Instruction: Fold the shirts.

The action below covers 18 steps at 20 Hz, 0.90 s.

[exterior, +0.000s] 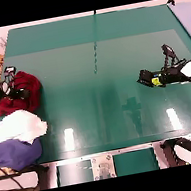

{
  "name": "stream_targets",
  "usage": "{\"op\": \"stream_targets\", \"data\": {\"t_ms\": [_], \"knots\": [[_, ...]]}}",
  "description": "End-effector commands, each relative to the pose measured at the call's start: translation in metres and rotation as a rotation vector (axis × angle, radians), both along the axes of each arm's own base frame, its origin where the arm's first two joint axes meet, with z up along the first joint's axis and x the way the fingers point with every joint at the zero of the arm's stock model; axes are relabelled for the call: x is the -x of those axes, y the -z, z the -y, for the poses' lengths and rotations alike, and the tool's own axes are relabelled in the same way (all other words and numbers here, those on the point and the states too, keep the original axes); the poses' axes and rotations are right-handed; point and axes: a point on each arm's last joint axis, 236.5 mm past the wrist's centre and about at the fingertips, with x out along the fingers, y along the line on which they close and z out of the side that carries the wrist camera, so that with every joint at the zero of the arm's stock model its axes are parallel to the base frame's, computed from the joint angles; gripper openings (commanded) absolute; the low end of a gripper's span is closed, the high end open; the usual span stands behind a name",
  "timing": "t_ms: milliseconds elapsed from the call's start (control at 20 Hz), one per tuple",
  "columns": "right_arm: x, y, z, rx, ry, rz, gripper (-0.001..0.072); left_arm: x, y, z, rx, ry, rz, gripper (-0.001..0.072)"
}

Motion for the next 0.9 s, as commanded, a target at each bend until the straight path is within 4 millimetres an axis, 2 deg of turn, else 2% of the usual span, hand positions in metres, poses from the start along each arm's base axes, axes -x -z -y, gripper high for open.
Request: {"op": "stream_targets", "data": {"t_ms": [0,100,200,250,300,400,500,600,700,750,800,850], "knots": [[-0.003,-0.006,0.003,-0.002,0.005,0.006,0.0015,-0.025,-0.066,0.033,0.023,0.075,0.019,0.0030],[-0.007,-0.015,0.013,0.008,0.005,0.020,0.0015,-0.040,-0.125,0.087,0.064,0.178,0.120,0.0030],[-0.008,-0.024,0.026,0.018,0.008,0.024,0.0015,-0.041,-0.177,0.153,0.134,0.287,0.224,0.0030],[-0.008,-0.027,0.032,0.023,0.009,0.024,0.0015,-0.035,-0.196,0.189,0.188,0.345,0.257,0.0030],[-0.008,-0.030,0.040,0.024,0.022,0.020,0.0015,-0.026,-0.204,0.223,0.243,0.399,0.260,0.0030],[-0.009,-0.035,0.054,0.028,0.049,0.023,0.0014,0.003,-0.201,0.297,0.368,0.512,0.209,0.0030],[-0.010,-0.036,0.063,0.035,0.065,0.027,0.0014,0.032,-0.186,0.364,0.459,0.617,0.155,0.0030],[-0.009,-0.035,0.066,0.036,0.070,0.022,0.0014,0.055,-0.158,0.413,0.484,0.698,0.098,0.0031],[-0.009,-0.035,0.065,0.035,0.070,0.022,0.0015,0.073,-0.124,0.445,0.479,0.751,0.030,0.0033],[-0.009,-0.035,0.065,0.034,0.070,0.022,0.0017,0.079,-0.110,0.456,0.477,0.766,0.004,0.0149],[-0.009,-0.035,0.066,0.034,0.071,0.022,0.0111,0.081,-0.101,0.461,0.476,0.768,-0.009,0.0530],[-0.009,-0.035,0.066,0.034,0.071,0.022,0.0238,0.080,-0.099,0.460,0.485,0.737,-0.019,0.0617]]}}
